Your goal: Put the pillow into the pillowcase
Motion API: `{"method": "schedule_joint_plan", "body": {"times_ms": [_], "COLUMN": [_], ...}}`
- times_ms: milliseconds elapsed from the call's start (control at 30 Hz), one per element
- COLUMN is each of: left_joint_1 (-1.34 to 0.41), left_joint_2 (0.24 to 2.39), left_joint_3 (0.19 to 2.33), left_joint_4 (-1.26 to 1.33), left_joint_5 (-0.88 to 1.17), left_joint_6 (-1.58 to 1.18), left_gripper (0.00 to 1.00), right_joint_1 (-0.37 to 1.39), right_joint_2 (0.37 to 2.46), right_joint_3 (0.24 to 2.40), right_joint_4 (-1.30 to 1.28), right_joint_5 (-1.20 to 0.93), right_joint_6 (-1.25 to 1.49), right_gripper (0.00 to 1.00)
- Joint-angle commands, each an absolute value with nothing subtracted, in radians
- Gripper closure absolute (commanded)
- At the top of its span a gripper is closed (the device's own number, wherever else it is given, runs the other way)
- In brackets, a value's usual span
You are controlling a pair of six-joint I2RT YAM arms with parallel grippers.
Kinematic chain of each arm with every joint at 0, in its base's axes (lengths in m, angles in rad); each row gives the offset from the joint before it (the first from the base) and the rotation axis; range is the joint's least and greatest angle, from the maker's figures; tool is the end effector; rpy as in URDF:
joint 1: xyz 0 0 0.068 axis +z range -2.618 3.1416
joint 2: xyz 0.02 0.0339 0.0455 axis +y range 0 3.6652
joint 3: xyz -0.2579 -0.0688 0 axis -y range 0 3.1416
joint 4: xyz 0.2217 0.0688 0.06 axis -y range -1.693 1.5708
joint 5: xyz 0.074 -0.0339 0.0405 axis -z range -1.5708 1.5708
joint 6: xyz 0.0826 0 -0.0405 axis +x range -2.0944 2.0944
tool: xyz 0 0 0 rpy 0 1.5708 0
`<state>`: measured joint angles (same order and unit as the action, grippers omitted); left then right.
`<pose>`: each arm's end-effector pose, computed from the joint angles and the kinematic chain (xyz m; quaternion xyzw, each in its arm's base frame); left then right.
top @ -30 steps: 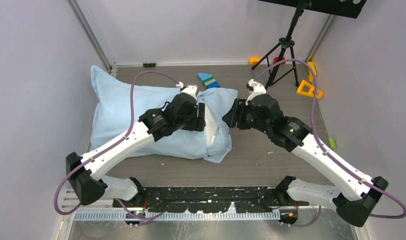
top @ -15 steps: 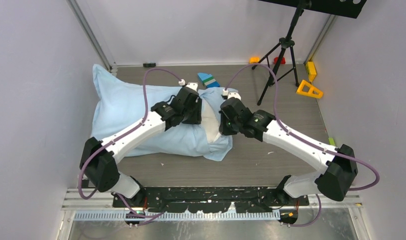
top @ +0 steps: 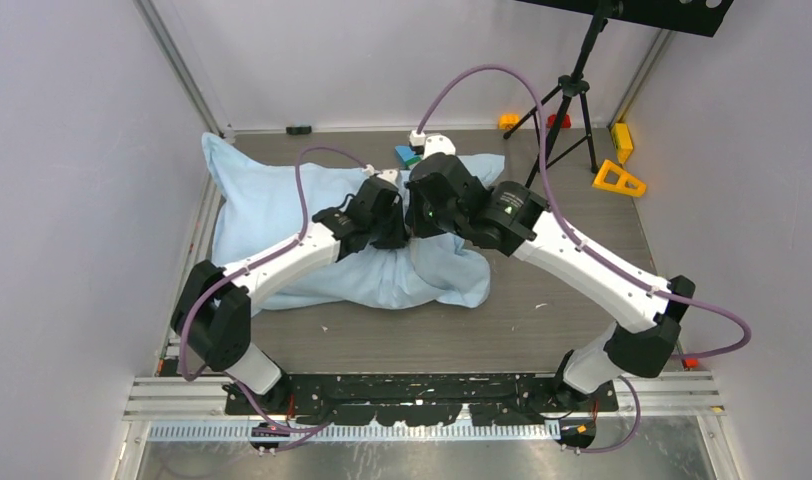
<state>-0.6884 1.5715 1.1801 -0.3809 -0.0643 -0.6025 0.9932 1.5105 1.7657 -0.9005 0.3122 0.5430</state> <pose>0.2814 -0.2246 0.2331 0.0271 0.9206 -0.2101 0.3282 0.1991 0.2591 0.3932 -0.1297 0.8771 0.2063 0.4138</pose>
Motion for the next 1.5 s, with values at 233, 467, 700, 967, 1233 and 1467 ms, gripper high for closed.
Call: {"method": "schedule_joint_plan", "body": {"times_ms": [233, 467, 700, 967, 1233, 1467], "left_joint_1": [-0.749, -0.781, -0.802, -0.801, -0.802, -0.802], "left_joint_2": [1.358, 1.279, 1.325, 1.344, 1.359, 1.364], "left_joint_3": [1.103, 1.193, 1.277, 1.337, 1.474, 1.482], "left_joint_4": [-0.568, -0.596, -0.622, -0.637, -0.667, -0.659], "left_joint_5": [-0.008, -0.017, -0.023, -0.044, -0.029, -0.019], "left_joint_6": [-0.655, -0.668, -0.640, -0.617, -0.589, -0.602], "left_gripper": [0.87, 0.93, 0.87, 0.97, 1.00, 1.00], "right_joint_1": [0.758, 0.749, 0.749, 0.749, 0.750, 0.755], "right_joint_2": [1.232, 1.160, 1.121, 1.179, 1.193, 1.195], "right_joint_3": [1.152, 1.017, 1.072, 1.161, 1.259, 1.289], "right_joint_4": [-0.398, -0.332, -0.364, -0.505, -0.588, -0.700], "right_joint_5": [0.088, 0.033, 0.034, 0.146, 0.117, 0.276], "right_joint_6": [0.752, 0.774, 0.737, 0.689, 0.650, 0.590], "right_gripper": [1.00, 0.92, 0.54, 0.92, 0.96, 0.55]}}
